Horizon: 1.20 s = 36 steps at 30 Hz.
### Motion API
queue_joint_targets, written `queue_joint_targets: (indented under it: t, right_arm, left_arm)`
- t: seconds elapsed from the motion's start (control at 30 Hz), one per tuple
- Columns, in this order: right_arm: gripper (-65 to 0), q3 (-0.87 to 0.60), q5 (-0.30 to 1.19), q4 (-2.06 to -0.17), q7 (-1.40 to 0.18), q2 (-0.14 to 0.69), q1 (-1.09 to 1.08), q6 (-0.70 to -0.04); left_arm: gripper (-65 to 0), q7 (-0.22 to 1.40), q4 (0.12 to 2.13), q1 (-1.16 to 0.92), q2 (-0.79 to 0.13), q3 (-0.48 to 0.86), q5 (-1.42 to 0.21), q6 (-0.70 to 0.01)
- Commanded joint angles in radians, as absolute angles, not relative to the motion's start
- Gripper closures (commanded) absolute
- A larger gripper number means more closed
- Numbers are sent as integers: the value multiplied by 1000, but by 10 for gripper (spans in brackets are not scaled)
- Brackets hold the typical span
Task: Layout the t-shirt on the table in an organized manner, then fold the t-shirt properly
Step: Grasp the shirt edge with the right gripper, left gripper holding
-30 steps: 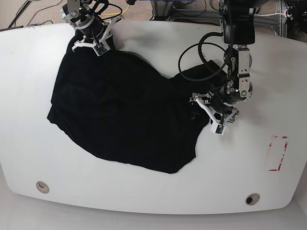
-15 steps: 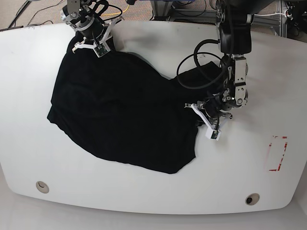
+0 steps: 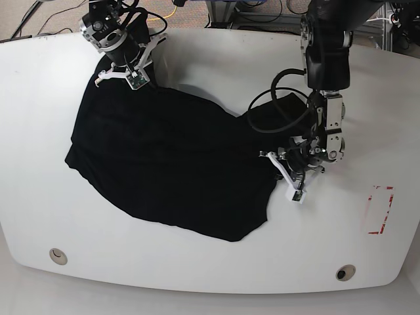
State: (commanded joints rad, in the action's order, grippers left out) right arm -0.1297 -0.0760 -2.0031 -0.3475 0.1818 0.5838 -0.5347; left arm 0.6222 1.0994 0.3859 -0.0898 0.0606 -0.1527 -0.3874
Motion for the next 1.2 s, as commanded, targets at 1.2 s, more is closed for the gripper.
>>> queue_joint_targets:
  t: [1.2]
  right_arm:
    - [-173, -186, -85, -2020, -490, 128, 645, -602]
  left_arm:
    - [-4, 723, 1247, 354, -326, 62, -157, -392]
